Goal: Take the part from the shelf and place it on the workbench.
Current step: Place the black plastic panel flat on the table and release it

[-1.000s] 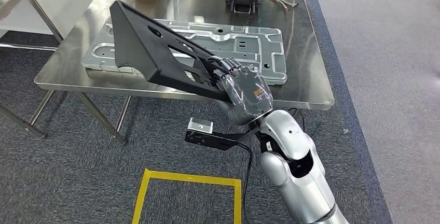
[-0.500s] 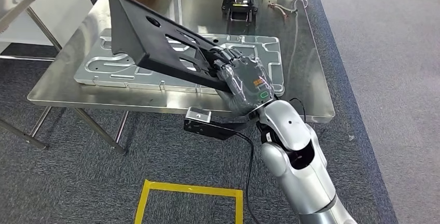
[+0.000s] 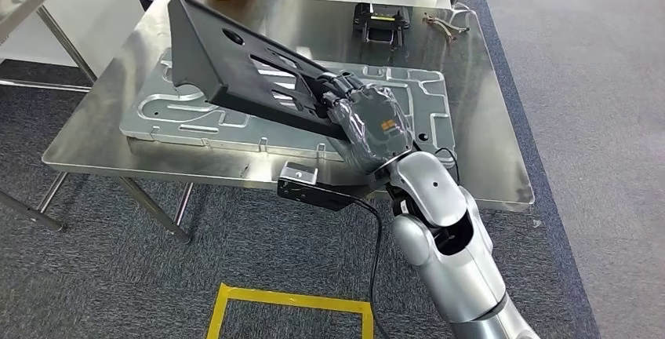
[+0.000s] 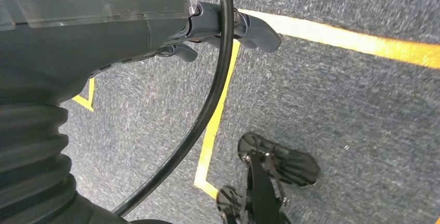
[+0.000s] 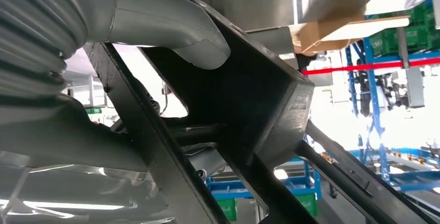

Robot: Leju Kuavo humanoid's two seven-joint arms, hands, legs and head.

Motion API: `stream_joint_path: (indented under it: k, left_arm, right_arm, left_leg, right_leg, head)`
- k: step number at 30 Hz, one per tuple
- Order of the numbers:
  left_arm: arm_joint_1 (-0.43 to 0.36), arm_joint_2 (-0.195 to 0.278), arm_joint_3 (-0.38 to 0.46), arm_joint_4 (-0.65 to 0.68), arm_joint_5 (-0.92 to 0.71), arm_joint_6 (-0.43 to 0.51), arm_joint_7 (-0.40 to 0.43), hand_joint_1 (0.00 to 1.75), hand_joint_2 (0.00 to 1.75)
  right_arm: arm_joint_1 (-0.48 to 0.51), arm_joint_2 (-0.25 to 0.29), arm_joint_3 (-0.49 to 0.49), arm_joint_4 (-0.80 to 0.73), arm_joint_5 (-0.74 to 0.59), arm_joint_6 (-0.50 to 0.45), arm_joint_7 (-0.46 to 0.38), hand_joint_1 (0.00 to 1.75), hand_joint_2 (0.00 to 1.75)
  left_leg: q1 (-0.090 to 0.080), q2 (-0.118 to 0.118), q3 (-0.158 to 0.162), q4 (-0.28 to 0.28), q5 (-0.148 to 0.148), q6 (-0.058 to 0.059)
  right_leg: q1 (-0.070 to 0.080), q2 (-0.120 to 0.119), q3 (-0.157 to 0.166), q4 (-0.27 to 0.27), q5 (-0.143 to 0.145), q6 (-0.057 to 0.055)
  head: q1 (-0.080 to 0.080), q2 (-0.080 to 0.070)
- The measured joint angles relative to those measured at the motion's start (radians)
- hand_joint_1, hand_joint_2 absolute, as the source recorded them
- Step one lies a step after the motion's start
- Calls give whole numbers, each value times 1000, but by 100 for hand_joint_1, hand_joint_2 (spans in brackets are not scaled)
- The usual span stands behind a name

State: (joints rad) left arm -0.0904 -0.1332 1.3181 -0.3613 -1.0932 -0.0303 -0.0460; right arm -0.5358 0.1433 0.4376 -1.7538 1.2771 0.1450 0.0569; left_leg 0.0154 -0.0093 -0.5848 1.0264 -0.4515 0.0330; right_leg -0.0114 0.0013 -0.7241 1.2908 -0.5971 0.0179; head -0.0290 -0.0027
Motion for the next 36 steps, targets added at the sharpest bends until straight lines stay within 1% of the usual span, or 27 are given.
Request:
stream_joint_path:
  k: [1,3,4,5,6,7,9,10,11,14,15,16,18,19,20,21,23,25,27,29,30,31,32,33,34,35,36]
  left_arm:
    - [0,0,0,0,0,0,0,0,175]
    - [1,-1,0,0,-2,1,-1,0,175]
    - [0,-3,0,0,-2,2,-1,0,175]
    - [-2,-4,0,0,-3,2,-1,0,175]
    - [-3,-6,0,1,-3,2,-1,0,175]
    - [-4,-6,0,1,-3,3,-1,0,175]
    - [-4,-4,0,1,-3,4,-1,0,175]
    - [-4,-4,0,1,-3,4,-1,0,175]
    - [-5,-4,0,1,-3,4,-1,0,175]
    - [-4,-2,0,1,-2,4,1,0,175]
    - [-3,-1,0,1,-2,4,1,0,175]
    - [-2,-1,0,1,-2,4,1,0,175]
    - [-1,-1,0,1,0,4,1,0,175]
    - [-1,-1,0,1,0,4,2,0,175]
    - [-2,-1,0,1,1,4,2,0,175]
    - [-2,-1,0,1,1,4,3,0,175]
    - [-1,-1,0,1,2,4,4,0,175]
    - [0,-2,0,1,3,4,4,0,175]
    - [-2,-2,0,1,3,4,4,0,175]
    - [-3,-2,0,1,4,5,5,0,175]
    - [-2,-2,0,1,4,5,6,0,175]
    - [-2,-2,0,1,4,6,8,0,175]
    - [-2,-2,0,1,4,6,9,0,175]
    - [-2,-2,0,1,5,6,10,0,175]
    - [-2,-3,0,1,5,6,11,0,175]
    - [-3,-4,0,1,5,6,12,0,175]
    - [-4,-5,0,1,6,6,14,0,175]
  right_arm:
    - [1,0,0,1,1,0,0,175,175]
    - [0,0,0,3,3,0,1,175,175]
    - [0,0,0,3,3,0,1,175,175]
    - [-1,0,0,3,4,0,1,175,175]
    - [-2,0,0,3,5,1,0,175,175]
    - [-2,0,0,3,5,1,1,175,175]
    - [-2,1,0,3,6,1,1,175,175]
    - [-3,1,0,3,7,1,1,175,175]
    - [-4,2,0,3,8,2,1,175,175]
    - [0,3,0,3,13,5,2,175,175]
    - [3,3,0,4,14,7,2,175,175]
    - [5,3,0,4,15,8,2,175,175]
    - [6,3,0,4,15,9,3,175,175]
    - [6,3,0,5,15,9,3,175,175]
    - [5,3,0,5,15,10,3,175,175]
    - [6,3,0,6,15,10,3,175,175]
    - [7,3,0,7,16,10,3,175,175]
    - [6,3,0,7,16,10,4,175,175]
    - [5,3,0,9,16,10,4,175,175]
    - [8,3,-1,14,17,11,4,175,175]
    - [10,3,-1,18,17,12,4,175,175]
    - [12,2,-1,22,18,13,5,175,175]
    - [12,2,-2,27,20,14,5,175,175]
    - [11,2,-3,31,22,15,5,175,175]
    - [10,2,-5,35,24,15,7,175,175]
    - [9,2,-8,39,27,15,8,175,175]
    - [8,2,-11,44,29,16,9,175,175]
  left_leg:
    - [-3,-1,12,0,-8,1]
    - [-9,-3,36,-1,-26,1]
    - [-11,-5,47,-4,-34,-2]
    - [-11,-6,54,-7,-41,-6]
    - [-11,-6,61,-7,-42,-12]
    - [-12,-7,68,-7,-40,-19]
    - [-12,-4,75,10,-40,-29]
    - [-12,-2,66,37,-48,-33]
    - [-10,-1,43,82,-67,-36]
    - [-2,1,-65,246,-138,-52]
    - [0,2,-86,261,-138,-58]
    - [4,2,-90,238,-112,-64]
    - [11,3,-56,115,-20,-74]
    - [11,4,-39,55,5,-75]
    - [10,6,-27,18,17,-70]
    - [7,6,-24,5,16,-61]
    - [6,7,-23,4,18,-40]
    - [9,6,-17,0,21,-27]
    - [11,6,-12,-3,17,-15]
    - [10,6,-7,-3,10,-10]
    - [9,6,-3,-3,6,-10]
    - [9,5,3,-3,1,-11]
    - [9,4,12,-3,-5,-12]
    - [8,3,20,-4,-11,-14]
    - [7,2,28,-4,-17,-17]
    - [5,1,33,-5,-22,-22]
    - [5,1,36,-7,-26,-27]
  right_leg:
    - [2,0,-2,-30,24,-6]
    - [12,1,34,-155,124,-29]
    - [18,2,50,-209,159,-41]
    - [24,4,63,-246,180,-51]
    - [29,5,71,-266,187,-60]
    - [31,5,77,-274,181,-65]
    - [25,4,105,-296,189,-73]
    - [21,2,118,-302,189,-75]
    - [18,1,129,-307,187,-75]
    - [17,1,143,-307,170,-74]
    - [15,2,149,-305,164,-71]
    - [13,3,155,-302,156,-67]
    - [8,4,169,-292,137,-56]
    - [7,4,174,-286,129,-50]
    - [7,4,174,-281,122,-44]
    - [9,4,174,-279,117,-37]
    - [12,5,173,-278,110,-26]
    - [10,4,166,-253,92,-16]
    - [7,3,113,-152,46,-7]
    - [4,3,25,-17,6,-2]
    - [4,3,-5,18,10,-1]
    - [4,3,-15,12,36,-3]
    - [4,3,-4,-34,78,-6]
    - [6,3,23,-104,127,-13]
    - [10,3,52,-174,161,-20]
    - [13,2,74,-227,181,-26]
    - [17,1,87,-258,187,-31]
  head:
    - [0,0]
    - [0,0]
    - [0,0]
    - [-1,0]
    - [-1,0]
    - [-1,0]
    - [-1,0]
    - [-1,0]
    - [-1,0]
    - [-1,0]
    - [-1,0]
    - [-1,0]
    - [-1,0]
    - [-1,0]
    - [-1,0]
    - [-1,0]
    - [-1,0]
    - [-1,0]
    - [-1,0]
    - [-1,0]
    - [-1,0]
    - [-1,0]
    - [-1,0]
    - [-1,0]
    - [-1,0]
    - [-1,0]
    - [-1,0]
